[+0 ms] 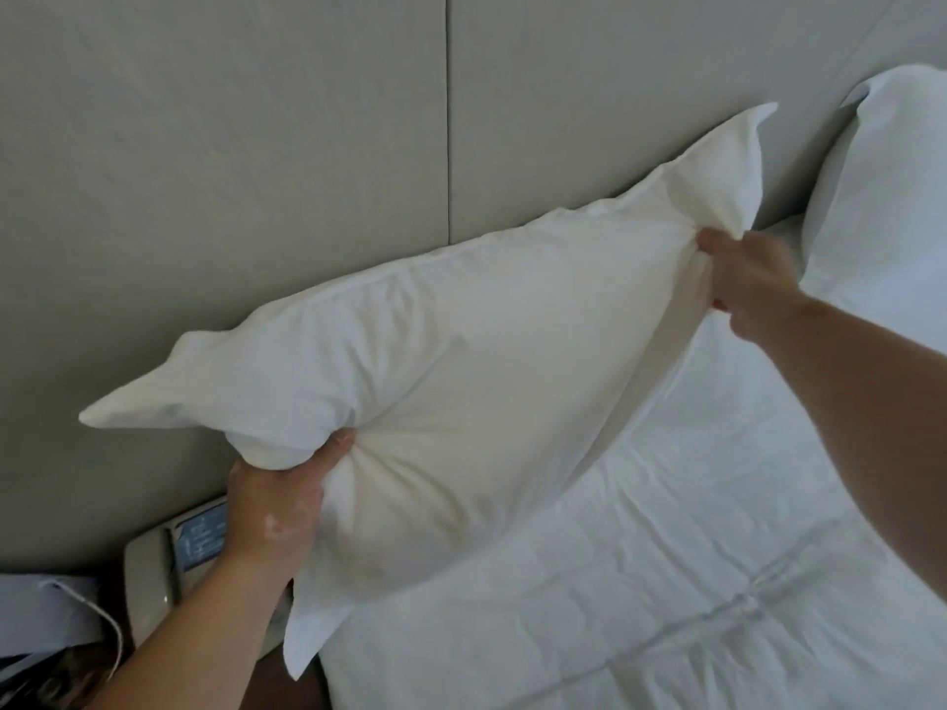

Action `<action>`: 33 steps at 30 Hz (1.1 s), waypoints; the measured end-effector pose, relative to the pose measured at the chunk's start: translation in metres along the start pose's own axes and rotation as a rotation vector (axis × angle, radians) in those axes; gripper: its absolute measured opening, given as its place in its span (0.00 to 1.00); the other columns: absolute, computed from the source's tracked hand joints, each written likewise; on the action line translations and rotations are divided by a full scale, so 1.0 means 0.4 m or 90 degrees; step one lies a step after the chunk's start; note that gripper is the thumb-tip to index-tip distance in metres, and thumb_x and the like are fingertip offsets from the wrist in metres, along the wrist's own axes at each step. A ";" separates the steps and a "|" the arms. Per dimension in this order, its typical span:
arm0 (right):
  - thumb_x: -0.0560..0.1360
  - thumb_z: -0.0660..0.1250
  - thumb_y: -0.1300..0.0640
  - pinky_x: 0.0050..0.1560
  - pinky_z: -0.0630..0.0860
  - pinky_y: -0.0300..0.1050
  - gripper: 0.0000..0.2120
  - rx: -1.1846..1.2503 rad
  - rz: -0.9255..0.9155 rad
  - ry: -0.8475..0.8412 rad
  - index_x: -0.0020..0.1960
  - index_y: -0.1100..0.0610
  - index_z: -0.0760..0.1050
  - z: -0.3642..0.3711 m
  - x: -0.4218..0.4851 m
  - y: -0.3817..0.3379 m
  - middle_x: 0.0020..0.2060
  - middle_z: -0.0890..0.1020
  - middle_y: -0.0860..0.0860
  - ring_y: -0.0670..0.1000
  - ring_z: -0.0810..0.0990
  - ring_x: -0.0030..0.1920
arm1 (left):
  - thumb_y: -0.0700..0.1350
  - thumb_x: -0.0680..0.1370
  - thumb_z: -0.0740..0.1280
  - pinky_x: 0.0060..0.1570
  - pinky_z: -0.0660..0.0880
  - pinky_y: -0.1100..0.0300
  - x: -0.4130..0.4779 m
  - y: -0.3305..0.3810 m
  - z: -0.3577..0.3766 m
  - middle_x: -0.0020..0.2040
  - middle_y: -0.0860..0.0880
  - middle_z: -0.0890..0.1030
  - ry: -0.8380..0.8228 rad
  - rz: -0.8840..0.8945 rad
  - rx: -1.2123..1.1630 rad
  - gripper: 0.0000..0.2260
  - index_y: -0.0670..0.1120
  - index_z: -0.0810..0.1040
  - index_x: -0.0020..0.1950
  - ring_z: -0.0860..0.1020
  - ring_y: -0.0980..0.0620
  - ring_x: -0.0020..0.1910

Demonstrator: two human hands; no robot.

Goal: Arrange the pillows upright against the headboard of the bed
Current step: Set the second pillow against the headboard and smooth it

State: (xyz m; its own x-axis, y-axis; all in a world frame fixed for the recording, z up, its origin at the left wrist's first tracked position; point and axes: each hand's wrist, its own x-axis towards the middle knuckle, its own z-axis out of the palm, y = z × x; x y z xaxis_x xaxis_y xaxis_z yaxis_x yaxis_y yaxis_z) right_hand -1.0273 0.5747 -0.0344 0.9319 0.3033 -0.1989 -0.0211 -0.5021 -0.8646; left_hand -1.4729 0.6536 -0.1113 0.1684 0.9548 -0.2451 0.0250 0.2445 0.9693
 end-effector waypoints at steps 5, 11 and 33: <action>0.76 0.67 0.44 0.54 0.83 0.60 0.23 0.039 0.001 0.014 0.66 0.55 0.77 -0.051 0.032 -0.025 0.54 0.81 0.51 0.58 0.81 0.54 | 0.45 0.66 0.82 0.48 0.79 0.59 0.036 0.029 0.028 0.47 0.54 0.86 -0.020 0.062 0.045 0.15 0.50 0.83 0.50 0.83 0.54 0.48; 0.81 0.59 0.47 0.48 0.82 0.53 0.14 -0.012 0.075 -0.136 0.58 0.54 0.76 -0.032 0.012 0.030 0.55 0.82 0.53 0.53 0.83 0.53 | 0.54 0.65 0.82 0.54 0.81 0.51 0.104 -0.013 0.023 0.47 0.54 0.86 0.047 -0.018 0.168 0.22 0.49 0.82 0.55 0.83 0.53 0.46; 0.78 0.66 0.62 0.35 0.83 0.47 0.07 0.007 0.258 -0.062 0.42 0.61 0.75 -0.003 -0.123 0.394 0.40 0.81 0.58 0.56 0.82 0.34 | 0.53 0.75 0.73 0.48 0.75 0.51 -0.134 -0.229 -0.004 0.32 0.59 0.81 -0.037 -0.121 0.380 0.13 0.47 0.79 0.35 0.81 0.45 0.47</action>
State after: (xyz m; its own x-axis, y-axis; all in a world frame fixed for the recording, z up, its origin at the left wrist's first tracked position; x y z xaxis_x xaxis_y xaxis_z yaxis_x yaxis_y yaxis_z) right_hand -1.0760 0.4798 -0.1605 0.8086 0.1590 -0.5664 -0.3830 -0.5886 -0.7120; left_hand -1.4858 0.5802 -0.1870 0.1605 0.8890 -0.4289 0.6028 0.2558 0.7558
